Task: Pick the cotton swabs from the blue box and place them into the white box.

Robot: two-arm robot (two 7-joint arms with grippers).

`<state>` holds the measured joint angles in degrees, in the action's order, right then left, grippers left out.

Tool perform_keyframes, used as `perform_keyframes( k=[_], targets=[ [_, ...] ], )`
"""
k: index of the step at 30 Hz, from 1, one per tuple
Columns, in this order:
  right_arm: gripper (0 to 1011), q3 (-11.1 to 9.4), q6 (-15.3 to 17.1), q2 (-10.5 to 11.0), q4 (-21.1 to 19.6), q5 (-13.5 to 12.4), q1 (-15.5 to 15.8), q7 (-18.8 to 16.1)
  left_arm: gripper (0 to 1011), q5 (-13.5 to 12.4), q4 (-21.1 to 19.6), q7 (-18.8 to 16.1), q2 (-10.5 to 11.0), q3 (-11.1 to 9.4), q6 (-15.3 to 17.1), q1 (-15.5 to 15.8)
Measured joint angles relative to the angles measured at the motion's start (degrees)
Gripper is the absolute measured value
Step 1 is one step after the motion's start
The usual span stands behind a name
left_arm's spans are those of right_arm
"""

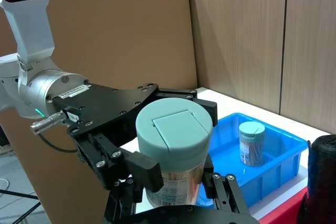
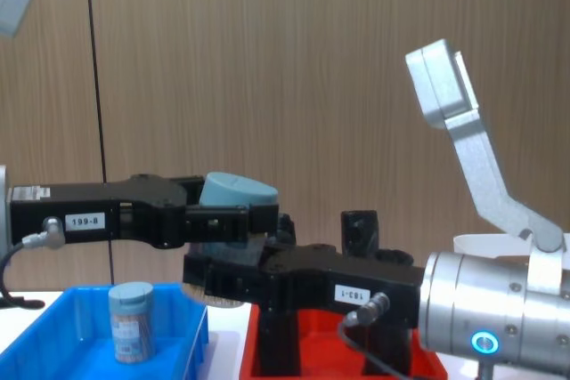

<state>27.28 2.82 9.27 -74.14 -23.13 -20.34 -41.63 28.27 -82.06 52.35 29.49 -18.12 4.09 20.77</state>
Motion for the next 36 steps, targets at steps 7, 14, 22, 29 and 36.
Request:
perform_keyframes(
  k=[7,14,22,29,36],
  targets=[
    [626,0.11,-0.14,0.21,-0.28,0.02,0.15,0.21,1004,0.00,0.00,0.00,0.00,0.00,0.00,0.00],
    [625,0.15,-0.69,0.53,-0.39,0.46,0.37,0.84,1004,-0.03,0.00,-0.01,0.00,0.00,0.01,0.00],
    [625,0.06,-1.95,0.85,0.40,1.07,0.46,2.20,1004,-0.03,0.00,-0.01,0.00,0.00,0.01,0.00],
    [625,-0.40,-3.18,1.15,1.81,1.37,0.32,3.38,1004,-0.03,0.00,-0.01,0.00,0.00,0.01,0.00],
    [625,-1.09,-4.27,1.66,2.71,1.34,0.20,4.39,1004,-0.04,0.00,-0.01,0.00,0.00,0.01,0.00]
  ],
)
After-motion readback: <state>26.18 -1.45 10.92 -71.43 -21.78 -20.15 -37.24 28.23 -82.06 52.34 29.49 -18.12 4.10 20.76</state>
